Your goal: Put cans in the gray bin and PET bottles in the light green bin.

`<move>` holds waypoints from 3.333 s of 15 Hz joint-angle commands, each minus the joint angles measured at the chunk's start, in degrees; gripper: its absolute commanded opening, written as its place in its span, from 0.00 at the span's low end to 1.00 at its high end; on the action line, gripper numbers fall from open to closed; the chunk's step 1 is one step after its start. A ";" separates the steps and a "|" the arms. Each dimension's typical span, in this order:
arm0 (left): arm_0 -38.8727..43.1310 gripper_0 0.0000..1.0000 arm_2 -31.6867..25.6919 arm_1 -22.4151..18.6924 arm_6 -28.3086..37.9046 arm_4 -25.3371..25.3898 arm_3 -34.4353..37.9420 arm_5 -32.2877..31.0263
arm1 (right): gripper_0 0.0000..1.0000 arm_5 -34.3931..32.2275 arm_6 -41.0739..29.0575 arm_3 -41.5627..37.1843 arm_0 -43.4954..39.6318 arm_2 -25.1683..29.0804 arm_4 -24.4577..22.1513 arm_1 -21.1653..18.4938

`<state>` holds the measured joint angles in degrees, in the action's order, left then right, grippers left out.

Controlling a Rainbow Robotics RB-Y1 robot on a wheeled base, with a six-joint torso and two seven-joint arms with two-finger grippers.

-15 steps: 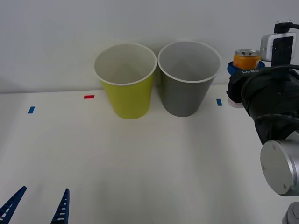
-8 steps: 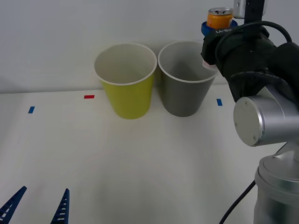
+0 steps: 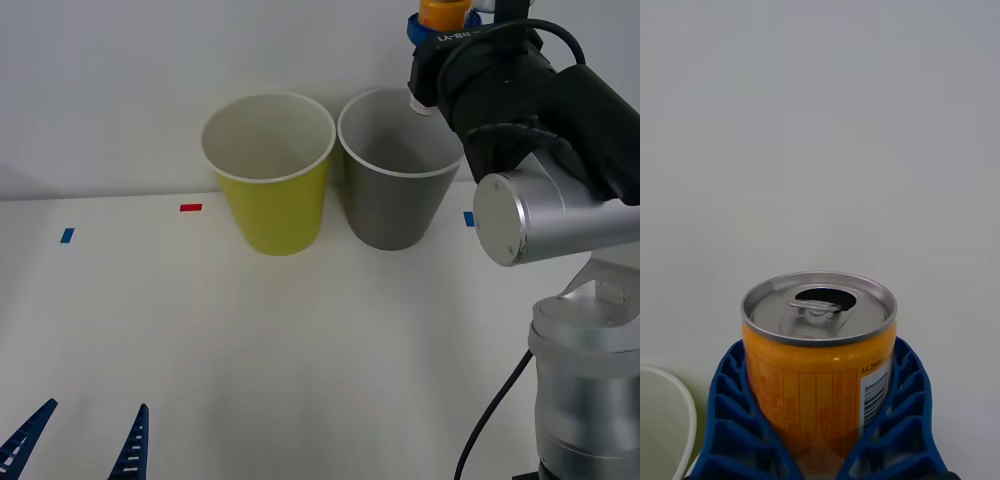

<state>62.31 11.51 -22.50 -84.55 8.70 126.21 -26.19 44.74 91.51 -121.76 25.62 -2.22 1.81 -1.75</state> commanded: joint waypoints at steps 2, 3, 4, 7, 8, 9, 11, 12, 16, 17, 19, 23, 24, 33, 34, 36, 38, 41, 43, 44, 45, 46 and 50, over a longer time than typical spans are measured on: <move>0.00 1.00 0.00 0.00 0.00 0.00 0.00 0.00 | 0.00 -8.62 0.24 9.61 3.83 1.61 3.64 -2.11; 0.00 1.00 0.00 0.00 0.00 0.00 0.00 0.00 | 0.00 -11.08 -0.11 12.16 4.18 1.52 3.99 -2.90; 0.00 1.00 0.00 0.00 0.00 0.00 0.00 0.00 | 0.00 -11.79 -0.11 13.31 4.35 1.43 4.16 -3.43; 0.00 1.00 0.00 0.00 0.00 0.00 0.00 0.00 | 0.00 -11.87 -0.37 14.10 4.44 1.43 4.69 -4.40; 0.00 1.00 0.00 0.00 0.00 0.00 0.00 0.00 | 0.00 -11.87 -0.64 14.10 4.44 1.43 4.95 -4.40; 0.00 1.00 0.00 0.00 0.00 0.00 0.00 0.00 | 0.00 -11.87 -0.90 14.10 4.44 1.43 5.22 -4.66; 0.00 1.00 0.00 0.00 0.00 0.00 0.00 0.00 | 0.00 -11.87 -1.43 14.10 4.53 1.78 5.92 -4.84; 0.00 1.00 0.00 0.00 0.00 0.00 0.00 0.00 | 0.00 -11.87 -1.69 14.10 4.44 2.13 6.10 -4.84; 0.00 1.00 0.00 0.00 0.00 0.00 0.00 0.00 | 0.00 -11.87 -3.54 14.10 4.44 3.36 7.59 -5.54; 0.00 1.00 0.00 0.00 0.00 0.00 0.00 0.00 | 0.00 -11.87 -5.21 14.10 4.44 3.54 7.94 -5.54; 0.00 1.00 0.00 0.00 0.00 0.00 0.00 0.00 | 0.00 -11.87 -6.08 14.10 4.44 3.54 8.03 -5.81; 0.00 1.00 0.00 0.00 0.00 0.00 0.00 0.00 | 0.00 -11.87 -5.91 14.10 4.44 3.19 8.03 -6.07; 0.00 1.00 0.00 0.00 0.00 0.00 0.00 0.00 | 0.00 -11.87 -5.91 14.10 4.44 3.01 8.03 -6.24; 0.00 1.00 0.00 0.00 0.00 0.00 0.00 0.00 | 1.00 -14.16 -5.91 16.91 4.53 1.96 8.38 -6.68; 0.00 1.00 0.00 0.00 0.00 0.00 0.00 0.00 | 1.00 -14.07 -5.82 16.91 4.44 1.87 8.03 -5.98; 0.00 1.00 0.00 0.00 0.00 0.00 0.00 0.00 | 1.00 -14.16 -5.47 16.82 4.53 1.52 7.42 -5.10; 0.00 1.00 0.00 0.00 0.00 0.00 0.00 0.00 | 1.00 -14.07 -5.12 16.38 4.27 1.26 7.24 -4.57; 0.00 1.00 0.00 0.00 0.00 0.00 0.00 0.00 | 1.00 -13.81 -4.41 14.80 2.77 0.64 6.89 -3.87; 0.00 1.00 0.00 0.00 0.00 0.00 0.00 0.00 | 1.00 -6.51 -3.89 8.21 0.75 0.29 6.62 -3.78; 0.00 1.00 0.00 0.00 0.00 0.00 0.00 0.00 | 1.00 -3.96 -3.80 5.13 -0.39 0.55 6.54 -3.61; 0.00 1.00 0.00 0.00 0.00 0.00 0.00 0.00 | 1.00 -3.26 -3.80 2.67 -1.71 0.90 6.54 -3.34; 0.00 1.00 0.00 0.00 0.00 0.00 0.00 0.00 | 1.00 -3.26 -3.80 0.65 -3.47 1.34 6.71 -3.26; 0.00 1.00 0.00 0.00 0.00 0.00 0.00 0.00 | 1.00 -2.91 -4.06 -9.99 -13.57 2.31 6.27 -4.14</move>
<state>62.31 11.51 -22.50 -84.55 8.70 126.21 -26.19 41.71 87.66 -128.94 14.72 -0.17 8.17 -5.40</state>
